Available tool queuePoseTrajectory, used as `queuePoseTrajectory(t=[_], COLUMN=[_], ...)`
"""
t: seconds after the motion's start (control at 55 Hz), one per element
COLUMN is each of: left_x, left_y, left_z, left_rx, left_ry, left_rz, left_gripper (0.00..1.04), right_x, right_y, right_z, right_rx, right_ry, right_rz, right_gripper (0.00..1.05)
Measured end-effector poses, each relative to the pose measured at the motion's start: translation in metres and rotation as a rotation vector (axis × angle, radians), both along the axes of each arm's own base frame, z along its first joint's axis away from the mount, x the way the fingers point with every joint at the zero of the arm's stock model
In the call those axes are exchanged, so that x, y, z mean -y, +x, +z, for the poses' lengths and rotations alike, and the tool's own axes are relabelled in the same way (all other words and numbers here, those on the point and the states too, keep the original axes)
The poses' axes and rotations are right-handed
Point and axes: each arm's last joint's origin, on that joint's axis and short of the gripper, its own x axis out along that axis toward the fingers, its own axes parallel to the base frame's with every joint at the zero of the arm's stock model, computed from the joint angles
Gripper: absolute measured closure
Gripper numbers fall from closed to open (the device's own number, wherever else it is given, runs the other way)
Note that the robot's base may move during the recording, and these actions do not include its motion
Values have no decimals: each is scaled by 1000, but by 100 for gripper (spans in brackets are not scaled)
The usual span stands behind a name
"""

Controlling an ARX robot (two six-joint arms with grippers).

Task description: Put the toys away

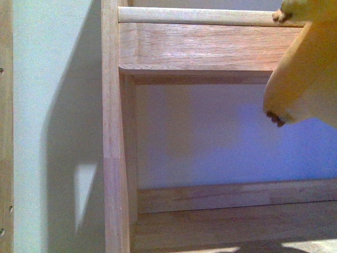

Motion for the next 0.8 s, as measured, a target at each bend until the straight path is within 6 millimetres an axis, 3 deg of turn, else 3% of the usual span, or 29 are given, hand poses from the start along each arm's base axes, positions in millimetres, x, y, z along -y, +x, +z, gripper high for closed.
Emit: queuePoseTrajectory(t=[0.472, 0.8], left_x=[0, 0], left_y=[0, 0], left_z=[0, 0], left_rx=[0, 0], left_ry=[0, 0], left_rz=[0, 0], left_gripper=[6, 6], right_x=[11, 40], right_y=[-8, -4], right_z=[89, 105], right_rx=[280, 243], right_ry=[-50, -62], right_rz=[-19, -13], right_gripper=[98, 98])
